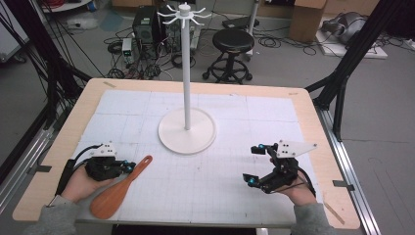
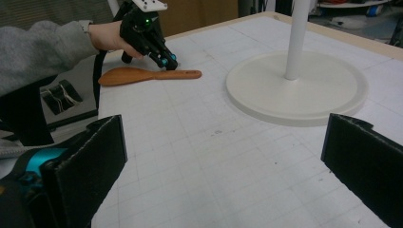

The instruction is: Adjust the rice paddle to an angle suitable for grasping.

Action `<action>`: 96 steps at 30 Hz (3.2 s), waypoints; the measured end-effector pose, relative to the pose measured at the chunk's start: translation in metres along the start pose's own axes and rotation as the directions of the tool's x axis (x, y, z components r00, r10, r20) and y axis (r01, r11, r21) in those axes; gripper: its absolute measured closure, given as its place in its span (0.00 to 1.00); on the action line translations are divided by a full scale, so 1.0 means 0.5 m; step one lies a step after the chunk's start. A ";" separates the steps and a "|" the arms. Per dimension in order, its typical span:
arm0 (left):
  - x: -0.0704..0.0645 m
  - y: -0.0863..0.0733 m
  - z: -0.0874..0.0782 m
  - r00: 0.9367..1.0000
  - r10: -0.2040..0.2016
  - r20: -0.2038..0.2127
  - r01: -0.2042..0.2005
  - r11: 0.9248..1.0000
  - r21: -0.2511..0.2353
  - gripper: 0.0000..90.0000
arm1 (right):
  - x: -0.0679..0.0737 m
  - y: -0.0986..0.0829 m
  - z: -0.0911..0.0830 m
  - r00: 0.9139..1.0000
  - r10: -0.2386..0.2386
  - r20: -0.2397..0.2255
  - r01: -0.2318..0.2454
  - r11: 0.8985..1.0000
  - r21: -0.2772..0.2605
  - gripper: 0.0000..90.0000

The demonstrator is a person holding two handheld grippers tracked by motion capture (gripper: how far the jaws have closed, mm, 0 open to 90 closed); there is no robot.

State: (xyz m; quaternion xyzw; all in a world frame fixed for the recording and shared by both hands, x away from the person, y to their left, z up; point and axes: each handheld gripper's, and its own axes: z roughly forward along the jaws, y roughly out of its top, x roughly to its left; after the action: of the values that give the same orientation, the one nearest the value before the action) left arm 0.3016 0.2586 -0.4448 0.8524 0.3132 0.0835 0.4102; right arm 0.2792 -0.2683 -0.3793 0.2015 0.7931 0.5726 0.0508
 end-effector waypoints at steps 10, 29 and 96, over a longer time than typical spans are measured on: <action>-0.038 0.023 0.021 0.997 0.057 0.043 -0.059 0.997 0.050 1.00 | -0.001 -0.001 0.004 1.000 -0.003 0.000 0.003 1.000 0.009 0.00; -0.087 0.039 0.041 0.983 0.140 0.117 -0.149 0.986 0.070 1.00 | 0.000 -0.001 0.002 1.000 0.003 0.001 -0.003 1.000 0.010 0.00; -0.130 0.033 0.021 0.908 0.310 0.281 -0.340 0.938 0.063 0.29 | -0.003 -0.005 0.002 1.000 0.001 0.004 -0.001 1.000 0.023 0.00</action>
State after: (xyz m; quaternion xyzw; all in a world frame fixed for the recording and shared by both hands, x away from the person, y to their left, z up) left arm 0.2620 0.2050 -0.4318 0.9175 0.1128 0.0180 0.3809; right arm 0.2803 -0.2687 -0.3820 0.2036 0.7994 0.5631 0.0499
